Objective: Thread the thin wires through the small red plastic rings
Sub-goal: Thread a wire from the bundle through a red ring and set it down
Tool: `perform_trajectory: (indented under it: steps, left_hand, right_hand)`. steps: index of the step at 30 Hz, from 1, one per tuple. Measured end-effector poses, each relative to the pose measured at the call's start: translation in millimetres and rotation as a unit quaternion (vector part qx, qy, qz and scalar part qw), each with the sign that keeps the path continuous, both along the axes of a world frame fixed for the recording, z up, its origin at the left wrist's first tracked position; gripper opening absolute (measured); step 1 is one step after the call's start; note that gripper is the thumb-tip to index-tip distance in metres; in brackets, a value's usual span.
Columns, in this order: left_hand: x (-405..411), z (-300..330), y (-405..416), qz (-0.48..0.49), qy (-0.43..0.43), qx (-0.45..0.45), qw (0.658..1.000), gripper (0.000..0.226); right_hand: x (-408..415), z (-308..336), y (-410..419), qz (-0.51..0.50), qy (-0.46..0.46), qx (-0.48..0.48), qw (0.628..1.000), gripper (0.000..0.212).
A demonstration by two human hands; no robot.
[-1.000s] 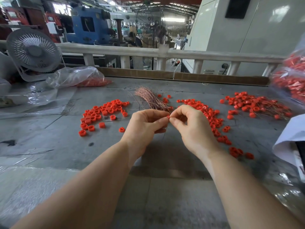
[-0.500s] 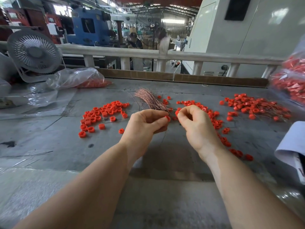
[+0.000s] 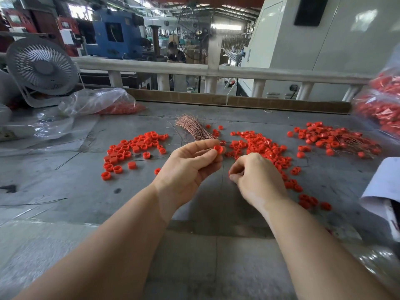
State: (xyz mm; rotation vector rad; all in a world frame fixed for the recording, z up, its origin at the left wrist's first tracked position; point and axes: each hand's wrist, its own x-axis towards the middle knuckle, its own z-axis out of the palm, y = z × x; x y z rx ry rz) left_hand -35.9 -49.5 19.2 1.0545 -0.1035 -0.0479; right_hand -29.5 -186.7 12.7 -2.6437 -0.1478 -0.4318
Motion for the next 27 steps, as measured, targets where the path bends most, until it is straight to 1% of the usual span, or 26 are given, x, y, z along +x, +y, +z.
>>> perform_trajectory:
  steps: [3,4,5,7,10,12,14,18,24,27]
  left_hand:
    - [0.2,0.2,0.3,-0.005,0.001,-0.005,1.000,0.021]
    - [0.3,0.2,0.6,-0.006,0.001,-0.007,1.000,0.021]
    - [0.1,0.2,0.6,-0.007,0.001,-0.008,1.000,0.022]
    - [-0.2,0.4,0.3,-0.007,-0.001,-0.005,1.000,0.022]
    - [-1.7,1.0,1.6,-0.004,-0.008,0.024,1.000,0.022]
    - [-2.4,1.0,2.4,-0.001,-0.009,0.047,0.999,0.022]
    - [-2.9,1.2,3.0,0.003,-0.006,0.056,0.998,0.022]
    - [-3.1,1.0,3.1,0.001,-0.005,0.055,0.998,0.020]
    - [-0.6,-0.6,2.0,-0.003,-0.011,0.016,1.000,0.021]
    - [0.5,-1.1,2.0,0.002,-0.013,-0.005,1.000,0.023]
  right_hand:
    - [-0.3,0.6,-0.7,0.005,-0.015,-0.012,1.000,0.010]
    - [0.3,0.8,-1.0,0.011,-0.030,0.011,0.999,0.009]
    - [1.0,1.7,-1.1,0.020,-0.046,0.055,0.997,0.010]
    - [2.2,5.3,-0.9,0.054,-0.053,0.181,0.981,0.015]
    - [0.6,9.9,1.5,0.114,-0.002,0.363,0.925,0.022]
    - [-0.3,10.2,2.3,0.136,0.034,0.431,0.891,0.024]
    - [0.0,10.2,2.9,0.153,0.064,0.449,0.878,0.021]
    - [-0.6,8.3,3.6,0.180,0.095,0.447,0.871,0.012]
    - [-1.2,8.1,3.3,0.195,0.065,0.460,0.864,0.017]
    - [-0.6,9.1,3.0,0.185,0.037,0.475,0.859,0.019]
